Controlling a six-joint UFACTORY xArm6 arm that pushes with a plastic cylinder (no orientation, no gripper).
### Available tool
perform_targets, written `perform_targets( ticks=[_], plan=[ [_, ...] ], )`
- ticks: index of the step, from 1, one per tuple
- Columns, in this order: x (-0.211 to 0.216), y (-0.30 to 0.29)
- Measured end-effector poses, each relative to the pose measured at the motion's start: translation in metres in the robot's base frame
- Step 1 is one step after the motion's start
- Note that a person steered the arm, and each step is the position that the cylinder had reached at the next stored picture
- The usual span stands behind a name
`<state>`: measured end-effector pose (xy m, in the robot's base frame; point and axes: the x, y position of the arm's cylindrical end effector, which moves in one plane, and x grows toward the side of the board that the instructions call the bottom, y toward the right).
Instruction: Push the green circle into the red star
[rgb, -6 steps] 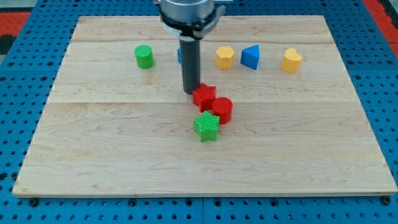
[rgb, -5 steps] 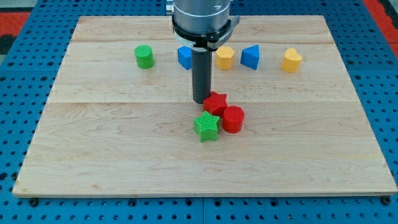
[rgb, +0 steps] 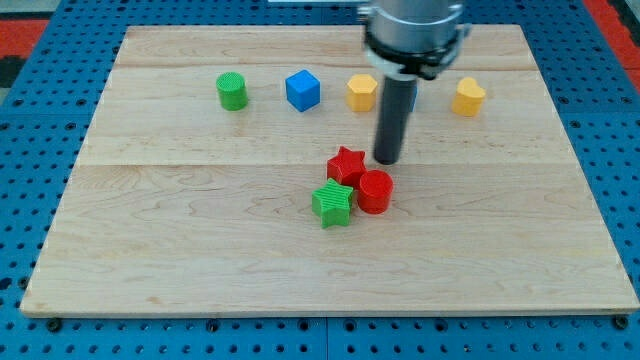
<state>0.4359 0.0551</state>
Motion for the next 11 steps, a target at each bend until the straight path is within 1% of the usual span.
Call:
perform_targets(
  ticks=[1,2,3,4,5,6,7,8,11],
  plan=[
    [0.001,-0.057],
    [-0.025,-0.059],
    [-0.039,-0.117],
    [-0.049,-0.203],
    [-0.131,-0.214],
    [-0.131,-0.171],
    [-0.042,-0.164],
    [0.012,-0.165],
    [0.004,-0.176]
  ],
)
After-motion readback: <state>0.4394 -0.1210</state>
